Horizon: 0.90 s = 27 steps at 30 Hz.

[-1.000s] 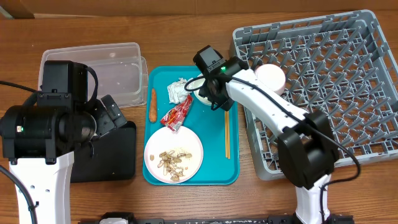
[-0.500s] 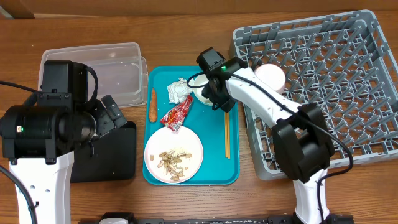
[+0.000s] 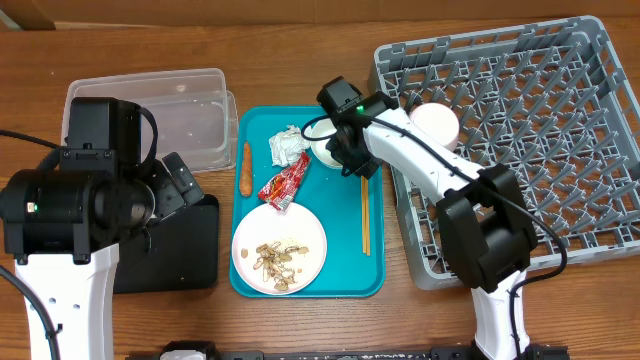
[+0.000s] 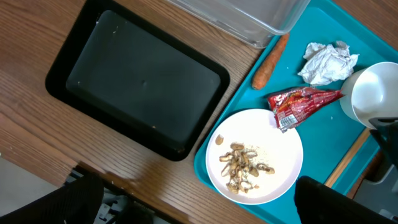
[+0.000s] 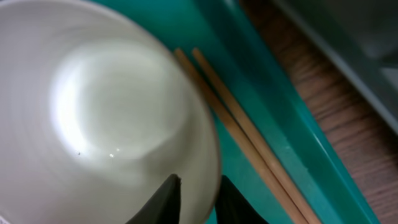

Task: Sort waste into correct bins and load items into the dishwasher
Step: 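Lift the white bowl and carry it into the dish rack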

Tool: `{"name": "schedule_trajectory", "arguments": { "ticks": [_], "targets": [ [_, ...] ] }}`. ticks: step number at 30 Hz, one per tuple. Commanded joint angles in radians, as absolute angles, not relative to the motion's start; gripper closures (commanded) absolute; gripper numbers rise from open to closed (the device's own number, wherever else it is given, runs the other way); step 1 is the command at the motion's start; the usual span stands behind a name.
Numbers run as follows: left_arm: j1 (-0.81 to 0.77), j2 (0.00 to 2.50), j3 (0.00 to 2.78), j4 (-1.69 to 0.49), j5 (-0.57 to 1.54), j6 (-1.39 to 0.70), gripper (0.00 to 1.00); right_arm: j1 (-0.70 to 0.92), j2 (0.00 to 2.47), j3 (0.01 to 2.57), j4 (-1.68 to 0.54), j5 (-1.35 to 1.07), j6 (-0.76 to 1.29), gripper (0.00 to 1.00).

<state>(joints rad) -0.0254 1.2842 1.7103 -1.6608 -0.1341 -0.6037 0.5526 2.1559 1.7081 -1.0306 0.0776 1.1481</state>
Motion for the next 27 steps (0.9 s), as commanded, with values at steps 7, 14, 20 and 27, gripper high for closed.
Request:
{"name": "schedule_trajectory", "arguments": {
  "ticks": [7, 14, 20, 27],
  "targets": [
    [-0.02, 1.288, 1.721, -1.662, -0.145, -0.609, 0.0, 0.51, 2.17, 1.699, -1.066, 0.077, 1.145, 0.92],
    [-0.02, 1.288, 1.721, -1.662, -0.145, -0.609, 0.0, 0.51, 2.17, 1.682, -1.039, 0.076, 1.142, 0.75],
    [-0.02, 1.288, 1.721, -1.662, -0.145, -0.609, 0.0, 0.51, 2.17, 1.642, -1.008, 0.075, 1.142, 0.85],
    [-0.02, 1.289, 1.721, -1.662, -0.145, -0.609, 0.0, 0.509, 2.164, 1.686, -1.023, 0.069, 1.024, 0.96]
  ]
}}
